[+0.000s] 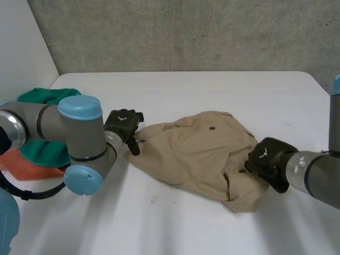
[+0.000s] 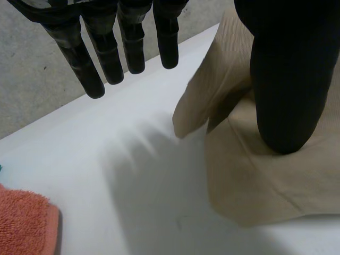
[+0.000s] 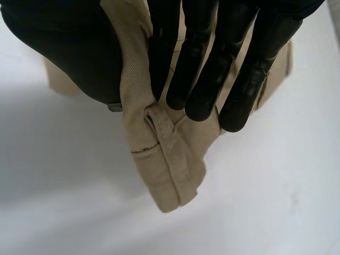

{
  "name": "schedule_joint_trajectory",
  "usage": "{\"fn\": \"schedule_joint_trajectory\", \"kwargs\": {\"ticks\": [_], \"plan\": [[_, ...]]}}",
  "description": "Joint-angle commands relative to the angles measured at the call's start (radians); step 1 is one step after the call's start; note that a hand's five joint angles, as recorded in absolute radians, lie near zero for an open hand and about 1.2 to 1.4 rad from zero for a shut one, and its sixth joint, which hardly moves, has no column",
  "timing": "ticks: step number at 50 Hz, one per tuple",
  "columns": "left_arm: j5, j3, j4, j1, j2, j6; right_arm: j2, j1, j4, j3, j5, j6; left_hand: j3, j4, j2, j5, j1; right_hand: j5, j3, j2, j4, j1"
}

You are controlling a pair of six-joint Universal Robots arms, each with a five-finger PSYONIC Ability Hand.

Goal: Fold the laundry.

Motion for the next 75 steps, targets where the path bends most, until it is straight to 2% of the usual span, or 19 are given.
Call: {"fn": "schedule_joint_trajectory", "kwargs": {"ticks": [1,4,9,15,18,19,20,26,35,39,43,46,54,55,56,58,60,66,75], "plan": [[0.000,-0.002,0.000,-0.017,0.001,-0.002,-0.019,0.002,-0.060,-0.011,-0.012,0.146,0.071,0.066,0.068,0.063,0.071,0.233,0.216,0.225,0.210,0.424],[0.000,-0.002,0.000,-0.023,0.008,-0.002,-0.019,0.004,-0.062,-0.043,-0.012,0.189,0.103,0.098,0.100,0.095,0.103,0.233,0.216,0.225,0.210,0.424],[0.009,0.018,0.001,-0.029,0.005,-0.004,-0.028,0.017,-0.060,-0.079,-0.003,0.218,0.305,0.301,0.302,0.298,0.306,0.233,0.216,0.225,0.210,0.424],[0.055,0.044,0.004,-0.040,-0.039,-0.005,-0.104,0.024,-0.062,-0.085,-0.009,0.221,0.343,0.339,0.341,0.336,0.344,0.233,0.216,0.225,0.210,0.424],[0.064,0.072,0.004,-0.053,-0.073,-0.005,-0.106,0.021,-0.063,-0.079,-0.001,0.220,0.697,0.693,0.695,0.690,0.698,0.233,0.216,0.225,0.210,0.424],[0.063,0.081,0.003,-0.057,-0.074,-0.005,-0.106,0.021,-0.063,-0.077,0.000,0.220,0.989,0.985,0.987,0.982,0.990,0.233,0.216,0.225,0.210,0.424],[0.061,0.084,0.001,-0.057,-0.074,-0.005,-0.106,0.017,-0.063,-0.076,0.003,0.218,1.047,1.043,1.045,1.040,1.048,0.233,0.216,0.225,0.210,0.424],[0.026,0.069,-0.010,-0.069,0.004,0.001,-0.111,0.007,-0.060,-0.087,0.003,0.220,1.048,1.044,1.045,1.040,1.049,0.233,0.216,0.225,0.210,0.424],[-0.028,-0.023,0.019,-0.067,0.365,0.002,-0.233,0.013,-0.028,-0.180,-0.001,0.229,1.048,1.044,1.045,1.040,1.049,0.233,0.216,0.225,0.210,0.424],[-0.031,0.007,0.076,-0.055,0.421,0.004,-0.242,0.014,-0.019,-0.208,-0.006,0.255,1.048,1.044,1.045,1.040,1.049,0.233,0.216,0.225,0.210,0.424],[-0.039,0.113,0.096,-0.055,0.331,0.008,-0.227,0.025,-0.014,-0.206,-0.015,0.293,1.048,1.044,1.045,1.040,1.049,0.233,0.216,0.225,0.210,0.424],[-0.043,0.191,0.095,-0.053,0.242,0.021,-0.148,0.037,-0.027,-0.215,-0.040,0.351,1.048,1.044,1.045,1.040,1.049,0.233,0.216,0.225,0.210,0.424],[-0.109,0.379,0.127,-0.043,-0.033,0.197,0.049,0.172,-0.108,-0.272,-0.061,0.586,1.048,1.044,1.045,1.040,1.049,0.233,0.216,0.225,0.210,0.424],[-0.118,0.406,0.157,-0.043,-0.085,0.243,0.090,0.195,-0.137,-0.278,-0.057,0.618,0.926,0.922,0.924,0.919,0.927,0.233,0.216,0.225,0.210,0.424],[-0.118,0.411,0.173,-0.044,-0.105,0.261,0.110,0.201,-0.154,-0.281,-0.053,0.634,0.591,0.586,0.588,0.583,0.591,0.233,0.216,0.225,0.210,0.424],[-0.121,0.405,0.184,-0.046,-0.123,0.280,0.170,0.211,-0.203,-0.304,-0.035,0.660,0.126,0.121,0.123,0.118,0.126,0.233,0.216,0.225,0.210,0.424],[-0.121,0.373,0.193,-0.053,-0.125,0.291,0.208,0.215,-0.231,-0.320,-0.008,0.671,-0.174,-0.178,-0.176,-0.181,-0.173,0.233,0.216,0.225,0.210,0.424],[-0.126,0.219,0.190,-0.061,-0.019,0.288,0.265,0.234,-0.254,-0.361,0.103,0.658,-0.174,-0.178,-0.176,-0.181,-0.173,0.233,0.216,0.225,0.210,0.424],[-0.141,-0.185,0.147,-0.057,0.381,0.277,0.282,0.246,-0.264,-0.355,0.132,0.634,-0.082,-0.087,-0.085,-0.090,-0.082,0.233,0.216,0.225,0.210,0.424]]}}
